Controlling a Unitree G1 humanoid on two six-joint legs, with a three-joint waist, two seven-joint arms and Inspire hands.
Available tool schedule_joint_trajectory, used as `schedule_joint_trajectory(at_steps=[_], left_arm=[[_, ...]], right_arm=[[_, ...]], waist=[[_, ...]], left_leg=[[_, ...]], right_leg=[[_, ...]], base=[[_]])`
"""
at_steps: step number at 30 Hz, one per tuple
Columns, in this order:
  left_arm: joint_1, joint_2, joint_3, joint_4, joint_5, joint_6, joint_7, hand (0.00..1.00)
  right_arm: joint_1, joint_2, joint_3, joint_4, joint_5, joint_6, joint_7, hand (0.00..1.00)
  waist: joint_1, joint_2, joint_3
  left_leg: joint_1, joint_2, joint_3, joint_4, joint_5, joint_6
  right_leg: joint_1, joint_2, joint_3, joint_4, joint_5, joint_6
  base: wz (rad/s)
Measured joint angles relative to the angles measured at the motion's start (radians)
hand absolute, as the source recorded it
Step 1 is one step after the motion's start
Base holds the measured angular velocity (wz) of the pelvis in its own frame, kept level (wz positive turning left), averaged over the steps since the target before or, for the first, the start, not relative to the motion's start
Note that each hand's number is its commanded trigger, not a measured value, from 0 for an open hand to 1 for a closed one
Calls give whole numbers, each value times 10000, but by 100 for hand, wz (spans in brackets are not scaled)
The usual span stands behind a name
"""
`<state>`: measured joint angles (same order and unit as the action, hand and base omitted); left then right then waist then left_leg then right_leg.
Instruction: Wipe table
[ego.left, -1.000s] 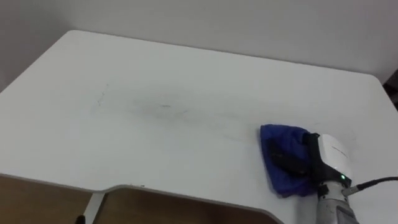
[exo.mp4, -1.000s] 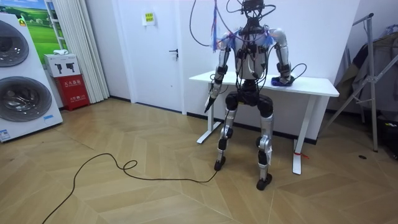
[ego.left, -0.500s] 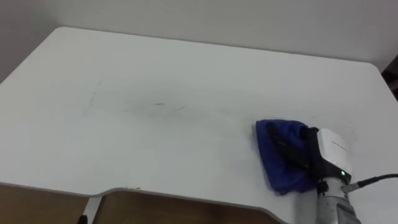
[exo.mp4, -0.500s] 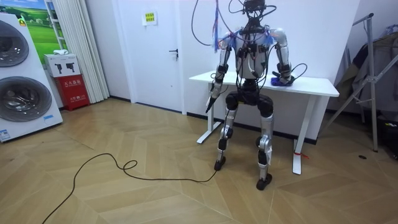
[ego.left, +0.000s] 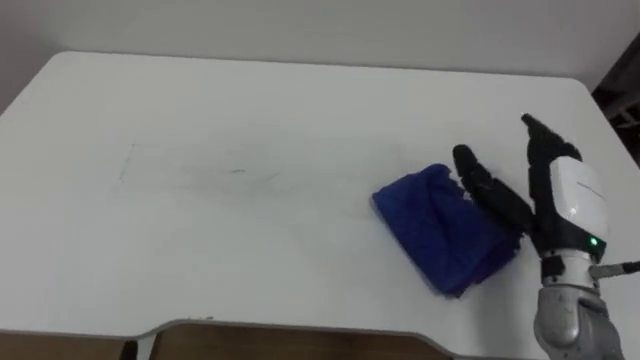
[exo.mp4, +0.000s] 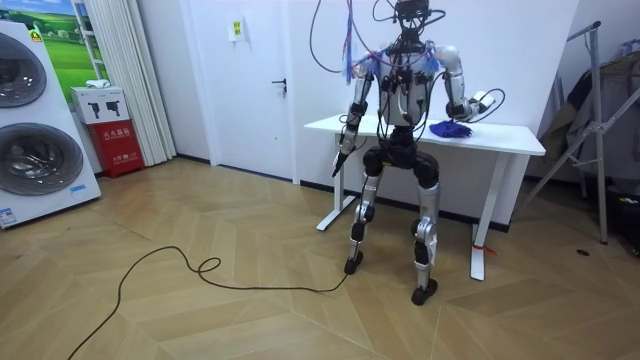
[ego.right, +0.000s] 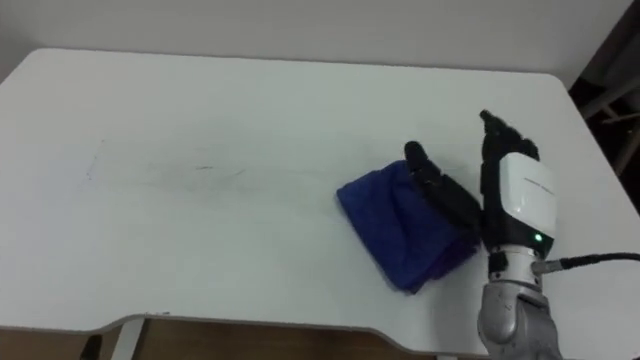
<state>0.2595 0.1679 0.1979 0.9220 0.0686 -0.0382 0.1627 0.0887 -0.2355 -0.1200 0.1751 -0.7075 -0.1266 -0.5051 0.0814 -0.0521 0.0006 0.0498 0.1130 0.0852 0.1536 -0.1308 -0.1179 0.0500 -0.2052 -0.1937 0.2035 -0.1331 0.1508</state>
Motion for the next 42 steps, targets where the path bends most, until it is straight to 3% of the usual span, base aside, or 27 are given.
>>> schedule_joint_trajectory(at_steps=[3, 16, 24, 31, 35, 42], left_arm=[[48, -10, 263, 210, -10, -7, 20, 0], [696, -16, 773, 285, 11, -9, 5, 0], [648, -16, 793, 259, 7, 176, 6, 0], [837, -3, 1064, 181, -213, 294, 43, 0], [834, -51, 1285, 182, -443, 285, 127, 0], [632, -125, 1379, 436, -582, 271, 224, 0]], right_arm=[[24, -3, -411, -69, 195, -102, -373, 0], [207, -63, -2709, -11, 2815, -258, -1450, 0], [521, -134, -3608, 2277, 5280, -190, -2074, 0], [648, -146, -4215, 3647, 7751, -168, -2960, 0], [742, -158, -4618, 5297, 9885, -375, -2937, 0], [1413, 395, -4304, 7870, 11048, -357, -2320, 0]], waist=[[-72, -58, -30], [-821, -150, -17], [-1133, -260, -25], [-1469, -219, -23], [-1718, -178, -111], [-1827, -71, -110]], left_leg=[[-11, 2, 1, -12, 0, 1], [32, 8, 13, 10, -35, 2], [33, 7, 21, 22, -93, -25], [50, 8, 188, 140, -250, -8], [-127, 10, 186, 145, -235, 32], [-128, 5, 193, 106, -244, 30]], right_leg=[[13, 0, 0, 18, -1, 2], [-2, -15, -21, 27, 1, 2], [-14, -25, -22, 30, 1, 4], [6, -44, 30, 2, -34, 57], [-100, -67, 25, 50, -35, 58], [-110, -64, 28, 55, -42, 70]], base=[[0], [-1], [0], [-6], [0], [0]])
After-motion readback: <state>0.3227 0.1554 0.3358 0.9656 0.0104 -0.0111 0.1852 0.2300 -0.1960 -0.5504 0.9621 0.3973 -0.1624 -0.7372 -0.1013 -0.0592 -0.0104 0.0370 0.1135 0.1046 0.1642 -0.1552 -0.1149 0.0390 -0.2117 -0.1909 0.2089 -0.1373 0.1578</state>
